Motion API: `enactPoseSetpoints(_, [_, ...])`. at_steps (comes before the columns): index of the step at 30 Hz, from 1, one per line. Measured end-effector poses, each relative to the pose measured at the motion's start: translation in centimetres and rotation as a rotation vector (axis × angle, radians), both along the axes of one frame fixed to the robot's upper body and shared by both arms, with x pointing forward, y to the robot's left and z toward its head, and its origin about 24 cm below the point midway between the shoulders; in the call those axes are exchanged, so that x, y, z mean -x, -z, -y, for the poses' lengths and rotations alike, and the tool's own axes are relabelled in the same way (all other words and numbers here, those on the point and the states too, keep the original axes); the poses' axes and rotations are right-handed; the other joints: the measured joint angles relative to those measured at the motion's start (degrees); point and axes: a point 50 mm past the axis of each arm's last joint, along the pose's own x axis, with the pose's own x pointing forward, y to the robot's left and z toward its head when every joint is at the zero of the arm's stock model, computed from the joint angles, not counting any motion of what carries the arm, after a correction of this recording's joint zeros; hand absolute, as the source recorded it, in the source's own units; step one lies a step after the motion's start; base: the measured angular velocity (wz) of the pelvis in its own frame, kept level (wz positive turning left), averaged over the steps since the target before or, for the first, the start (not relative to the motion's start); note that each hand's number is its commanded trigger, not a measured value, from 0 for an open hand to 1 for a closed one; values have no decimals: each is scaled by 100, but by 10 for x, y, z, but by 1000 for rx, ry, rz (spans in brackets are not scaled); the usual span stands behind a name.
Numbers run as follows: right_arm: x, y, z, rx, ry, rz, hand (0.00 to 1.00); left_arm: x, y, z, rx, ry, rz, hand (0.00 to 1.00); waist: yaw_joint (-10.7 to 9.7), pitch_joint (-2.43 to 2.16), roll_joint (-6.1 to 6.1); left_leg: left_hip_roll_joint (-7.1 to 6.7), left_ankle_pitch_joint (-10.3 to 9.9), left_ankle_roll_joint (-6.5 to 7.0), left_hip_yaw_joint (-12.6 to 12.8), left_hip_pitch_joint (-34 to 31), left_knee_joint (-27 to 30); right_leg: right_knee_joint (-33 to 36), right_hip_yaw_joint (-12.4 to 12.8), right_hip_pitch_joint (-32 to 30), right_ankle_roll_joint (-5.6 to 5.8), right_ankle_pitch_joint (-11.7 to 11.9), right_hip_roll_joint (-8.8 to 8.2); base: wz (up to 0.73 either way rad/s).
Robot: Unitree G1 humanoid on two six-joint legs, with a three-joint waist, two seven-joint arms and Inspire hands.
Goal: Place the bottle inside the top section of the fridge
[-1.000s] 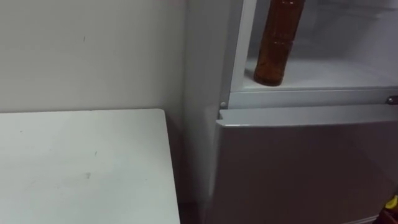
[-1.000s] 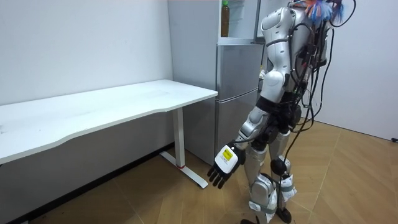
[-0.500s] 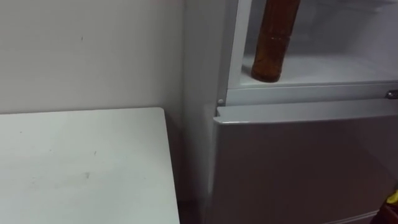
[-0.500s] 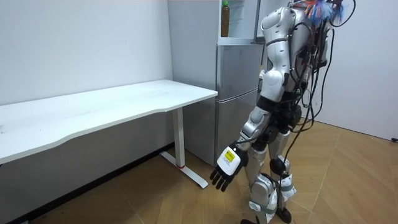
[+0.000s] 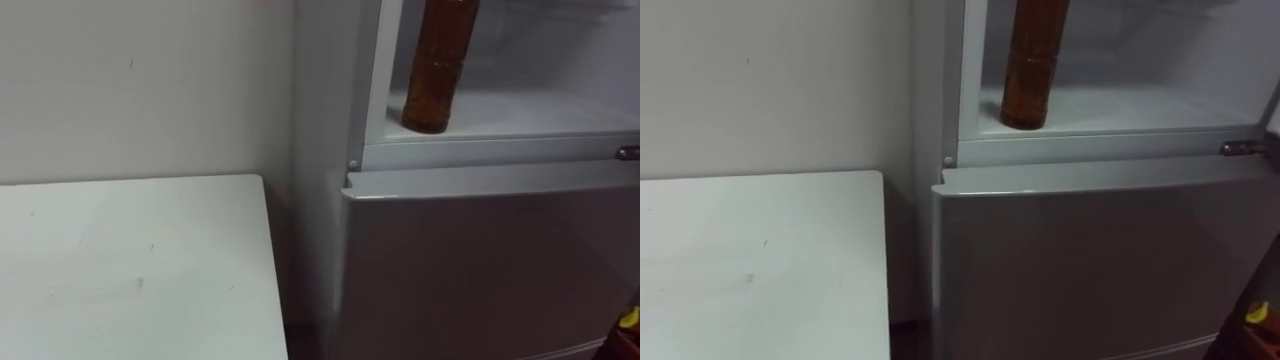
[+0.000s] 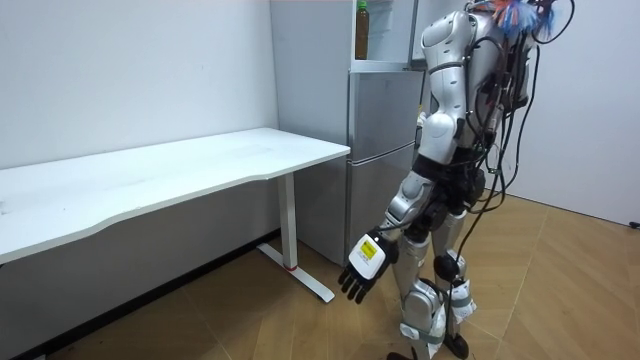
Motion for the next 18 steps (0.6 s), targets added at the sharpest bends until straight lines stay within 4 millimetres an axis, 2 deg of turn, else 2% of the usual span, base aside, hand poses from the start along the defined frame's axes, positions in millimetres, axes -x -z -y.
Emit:
enactPoseSetpoints(7, [-2,-3,-4,59,-12,-39,0,6,1,-1,11,-37,-21,0,6,1,-1,-13,0,0,38,32,0,107,10,-25,0,-54,-25,0])
enactPoseSetpoints(18, [-4,-5,-6,135,-21,-97,0,3,2,0,14,-35,-15,0,6,1,0,-14,0,0,54,37,1,117,28,-28,-1,-59,-25,0])
